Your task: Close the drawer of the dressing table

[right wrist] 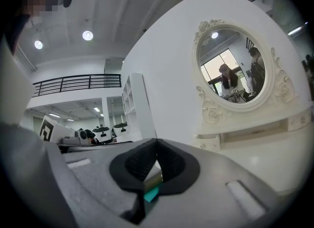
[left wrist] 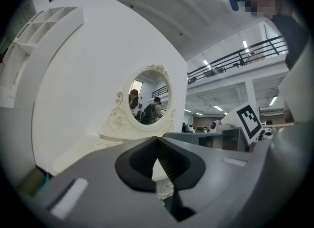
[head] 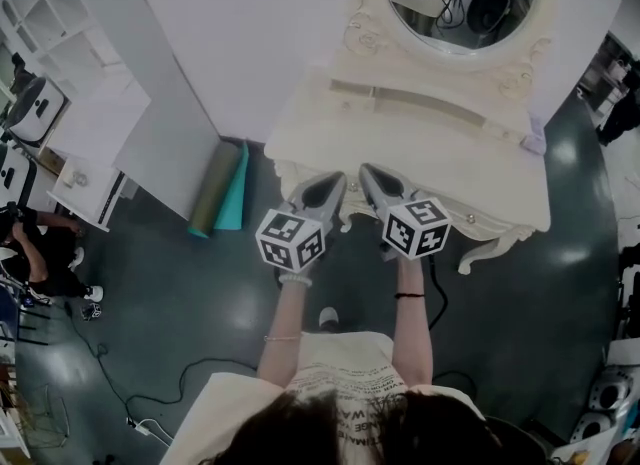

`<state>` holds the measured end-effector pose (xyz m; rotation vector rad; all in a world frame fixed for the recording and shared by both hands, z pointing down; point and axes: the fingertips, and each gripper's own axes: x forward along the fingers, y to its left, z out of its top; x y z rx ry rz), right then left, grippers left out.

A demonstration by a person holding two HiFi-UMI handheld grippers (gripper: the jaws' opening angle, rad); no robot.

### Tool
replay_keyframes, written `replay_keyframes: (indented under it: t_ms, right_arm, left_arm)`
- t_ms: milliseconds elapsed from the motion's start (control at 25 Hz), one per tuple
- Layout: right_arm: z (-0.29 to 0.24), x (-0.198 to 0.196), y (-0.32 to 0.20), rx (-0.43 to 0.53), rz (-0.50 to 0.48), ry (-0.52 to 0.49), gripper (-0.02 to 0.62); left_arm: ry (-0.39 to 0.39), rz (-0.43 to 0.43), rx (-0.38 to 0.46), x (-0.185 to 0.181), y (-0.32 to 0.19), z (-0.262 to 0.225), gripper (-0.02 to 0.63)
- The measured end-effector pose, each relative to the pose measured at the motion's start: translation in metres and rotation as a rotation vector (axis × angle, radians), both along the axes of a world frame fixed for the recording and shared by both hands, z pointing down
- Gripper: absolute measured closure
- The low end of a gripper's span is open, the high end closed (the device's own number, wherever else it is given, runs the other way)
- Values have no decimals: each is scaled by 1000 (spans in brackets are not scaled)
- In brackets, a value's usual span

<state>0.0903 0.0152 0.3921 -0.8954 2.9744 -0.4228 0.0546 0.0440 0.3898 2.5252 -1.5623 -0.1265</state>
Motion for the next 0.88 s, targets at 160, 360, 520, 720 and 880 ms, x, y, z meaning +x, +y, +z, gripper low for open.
replay_keyframes:
  t_ms: [160,360,520,720,880]
  right_arm:
    - [3,-13,-12,0,2,6,592]
    - [4,-27,-25,4,10,14,592]
    - [8,-34,-33,0,20,18,592]
    - [14,-42,-39,-8,33,19,592]
    - [21,-48,-43,-17,35,27,592]
  left_arm:
    - [5,8,-3,-11,-12,3,606]
    - [7,19,-6,-24,-26,5,606]
    - [9,32,-9,-32,-35,9,607]
    - [13,46,-14,-41,-40,13,606]
    - [19,53,-23,-46,-44,20,607]
